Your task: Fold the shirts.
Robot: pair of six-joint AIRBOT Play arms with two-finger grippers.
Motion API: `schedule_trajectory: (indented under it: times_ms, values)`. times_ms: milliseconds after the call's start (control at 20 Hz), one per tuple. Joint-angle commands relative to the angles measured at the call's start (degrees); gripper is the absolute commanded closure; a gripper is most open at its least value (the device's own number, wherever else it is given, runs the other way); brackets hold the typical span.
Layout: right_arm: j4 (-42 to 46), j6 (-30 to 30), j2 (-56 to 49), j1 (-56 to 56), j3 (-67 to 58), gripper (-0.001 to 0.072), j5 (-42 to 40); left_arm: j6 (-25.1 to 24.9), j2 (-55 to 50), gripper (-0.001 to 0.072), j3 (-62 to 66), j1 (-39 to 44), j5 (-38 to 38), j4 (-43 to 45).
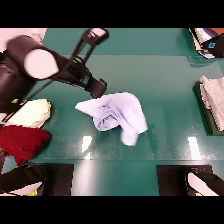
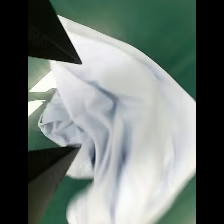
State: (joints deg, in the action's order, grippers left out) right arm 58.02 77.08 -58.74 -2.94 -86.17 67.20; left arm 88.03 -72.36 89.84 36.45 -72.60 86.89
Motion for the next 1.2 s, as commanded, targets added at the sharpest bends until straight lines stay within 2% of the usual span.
schedule_trajectory:
  times_ms: [0, 150, 400, 550, 650, 750, 850, 900, 950, 1050, 1100, 1150]
  values:
    - [0.0, 0.0, -0.5, 0.0, -0.6, 0.0695, 2.5, 0.2, -1.9, 0.0121, -1.1, -5.5, -3.0, 2.9]
    - [0.0, 0.0, -0.5, -0.1, -0.6, 0.0695, 2.6, 0.3, -1.9, 0.0121, -7.4, -15.6, -3.8, -1.6]
    - [0.0, 0.0, -0.5, -0.1, -0.6, 0.0695, 4.2, 0.0, -2.6, 0.0122, -24.5, -27.2, 10.1, -17.1]
    - [0.0, 0.0, -0.5, -0.1, -0.5, 0.0695, 5.5, -3.2, -5.4, 0.0121, -29.7, -28.6, 16.8, -26.1]
    - [0.1, 0.0, -0.5, 0.0, 0.1, 0.0695, 6.6, -5.8, -8.9, 0.0122, -30.0, -28.4, 16.9, -30.8]
    - [0.4, 0.0, -0.3, 0.0, 2.6, 0.0695, 8.4, -5.9, -11.7, 0.013, -30.0, -28.4, 17.2, -32.2]
    - [0.5, 0.1, 0.8, 0.0, 7.8, 0.0695, 9.0, -6.0, -12.3, 0.0464, -29.9, -28.4, 18.1, -32.2]
    - [0.6, 0.1, 1.6, 0.0, 11.3, 0.0696, 9.0, -6.0, -12.3, 0.0602, -29.6, -28.4, 18.5, -32.0]
    - [0.6, 0.1, 2.4, 0.0, 14.9, 0.0695, 9.0, -5.9, -12.3, 0.0678, -29.0, -28.4, 18.6, -31.9]
    - [0.5, 0.0, 4.3, -0.1, 23.5, 0.0683, 9.1, -6.0, -12.3, 0.0677, -26.6, -28.4, 17.5, -31.8]
    - [0.3, 0.1, 5.0, -0.1, 28.5, 0.0511, 9.4, -6.1, -12.3, 0.0678, -25.1, -28.4, 17.0, -31.7]
    - [-0.1, 0.1, 5.5, -0.1, 33.3, 0.0288, 9.9, -6.1, -12.2, 0.0678, -23.8, -28.4, 16.5, -31.7]
